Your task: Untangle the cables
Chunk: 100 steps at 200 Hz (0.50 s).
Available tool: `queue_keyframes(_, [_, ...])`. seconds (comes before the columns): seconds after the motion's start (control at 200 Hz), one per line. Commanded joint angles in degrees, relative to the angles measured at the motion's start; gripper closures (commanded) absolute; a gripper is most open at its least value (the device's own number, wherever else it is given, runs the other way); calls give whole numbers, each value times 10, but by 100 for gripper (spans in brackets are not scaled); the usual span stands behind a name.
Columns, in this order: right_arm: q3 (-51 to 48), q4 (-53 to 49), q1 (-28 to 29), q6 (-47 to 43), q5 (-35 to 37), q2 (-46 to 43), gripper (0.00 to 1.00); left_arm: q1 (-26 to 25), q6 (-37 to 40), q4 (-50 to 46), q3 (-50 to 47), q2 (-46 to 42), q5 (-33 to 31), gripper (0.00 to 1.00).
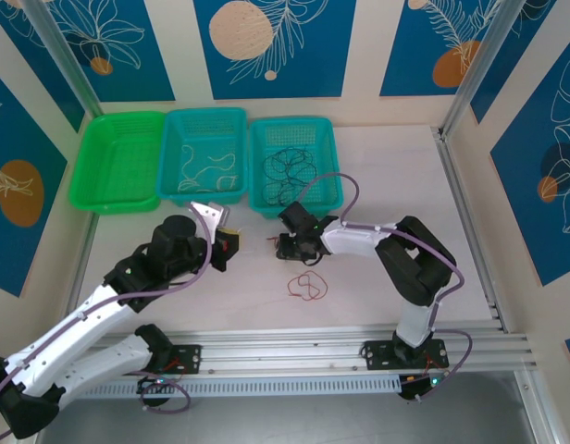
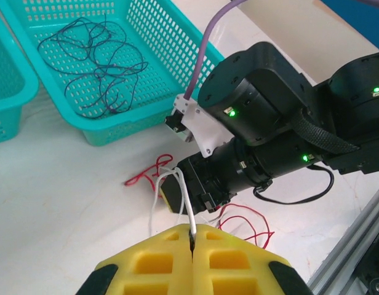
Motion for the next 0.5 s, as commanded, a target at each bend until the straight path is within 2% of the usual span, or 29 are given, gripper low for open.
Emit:
queue_keyframes(0.0, [4,9,0,2,0,17,86,14,-4,-10,-8,-9,-6,100])
queue_keyframes(0.055, [0,1,-5,10,3,14,100,23,0,-13,-9,-13,-5,100])
queue_keyframes(0.17, [-16,-27,-19,31,5,-4,100,65,-2,-35,1,-23,6,100])
queue_keyframes(0.34, [-85,-66,-48,79,26,-81,100,162,-6,-85,21,-58,19,100])
queue_keyframes(0.495, [-156,-125,-112,153,46,-158,100,227,0,-115,35,-72,11,100])
